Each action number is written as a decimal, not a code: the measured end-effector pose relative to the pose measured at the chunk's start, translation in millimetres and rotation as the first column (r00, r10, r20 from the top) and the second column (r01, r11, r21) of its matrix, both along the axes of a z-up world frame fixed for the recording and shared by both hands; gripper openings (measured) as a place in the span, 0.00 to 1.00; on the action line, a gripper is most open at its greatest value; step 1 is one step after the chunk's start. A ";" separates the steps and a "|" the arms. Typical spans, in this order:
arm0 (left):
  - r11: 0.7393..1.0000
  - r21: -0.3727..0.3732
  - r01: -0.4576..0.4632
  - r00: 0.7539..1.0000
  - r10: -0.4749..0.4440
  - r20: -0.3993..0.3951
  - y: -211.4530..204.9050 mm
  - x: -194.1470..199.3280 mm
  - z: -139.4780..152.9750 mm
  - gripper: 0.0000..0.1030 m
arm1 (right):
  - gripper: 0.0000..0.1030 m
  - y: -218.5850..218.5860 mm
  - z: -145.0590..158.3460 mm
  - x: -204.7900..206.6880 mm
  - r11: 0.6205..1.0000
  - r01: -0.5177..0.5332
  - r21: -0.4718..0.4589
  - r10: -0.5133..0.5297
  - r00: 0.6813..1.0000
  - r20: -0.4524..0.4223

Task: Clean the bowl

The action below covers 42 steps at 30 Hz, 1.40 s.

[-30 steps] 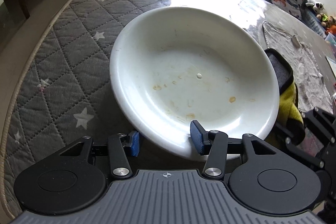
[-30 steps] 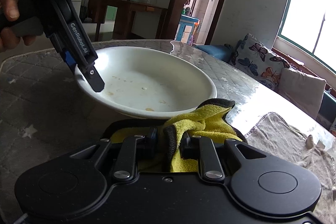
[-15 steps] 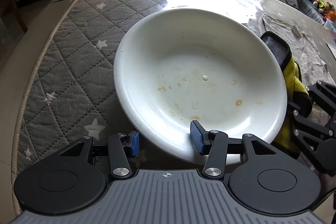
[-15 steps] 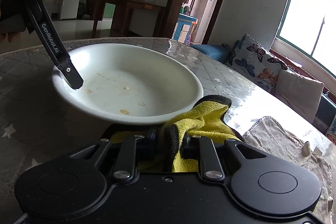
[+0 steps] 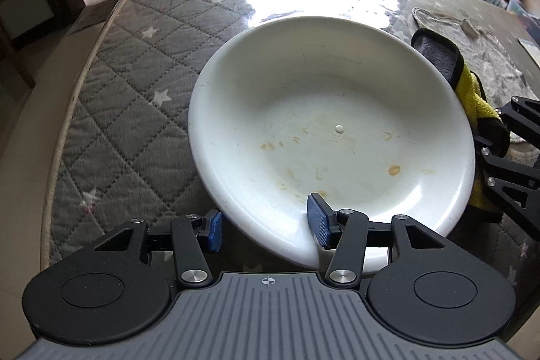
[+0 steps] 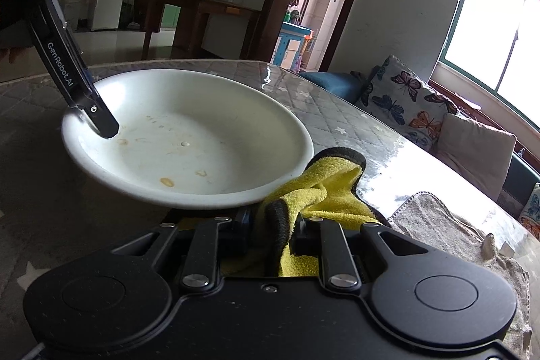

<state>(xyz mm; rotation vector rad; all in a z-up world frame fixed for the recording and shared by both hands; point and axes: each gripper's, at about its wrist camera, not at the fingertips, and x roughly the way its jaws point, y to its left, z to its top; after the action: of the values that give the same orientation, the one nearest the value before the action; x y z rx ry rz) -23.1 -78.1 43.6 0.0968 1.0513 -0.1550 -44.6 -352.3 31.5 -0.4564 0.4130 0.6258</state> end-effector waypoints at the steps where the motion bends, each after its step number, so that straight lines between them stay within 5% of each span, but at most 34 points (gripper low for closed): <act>1: 1.000 0.009 0.010 1.000 -0.010 0.004 -0.2 0.0 0.0 0.53 | 0.22 -0.1 0.1 -2.1 1.000 -0.001 0.000 0.001 1.000 -0.002; 30: 0.983 0.098 0.155 0.987 -0.159 0.030 0.5 1.6 -1.7 0.57 | 0.22 -3.4 6.9 -51.0 0.996 -0.092 -0.004 0.092 0.996 -0.014; 42: 0.979 0.100 0.180 0.982 -0.184 0.031 0.8 1.1 -1.9 0.58 | 0.22 -5.4 7.5 -31.6 0.996 -0.084 0.023 0.085 0.996 -0.035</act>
<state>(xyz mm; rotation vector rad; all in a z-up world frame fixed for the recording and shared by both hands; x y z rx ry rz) -22.0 -77.3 41.7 0.2834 1.0093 -0.2667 -76.2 -357.6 39.0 -0.4445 0.4222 0.7207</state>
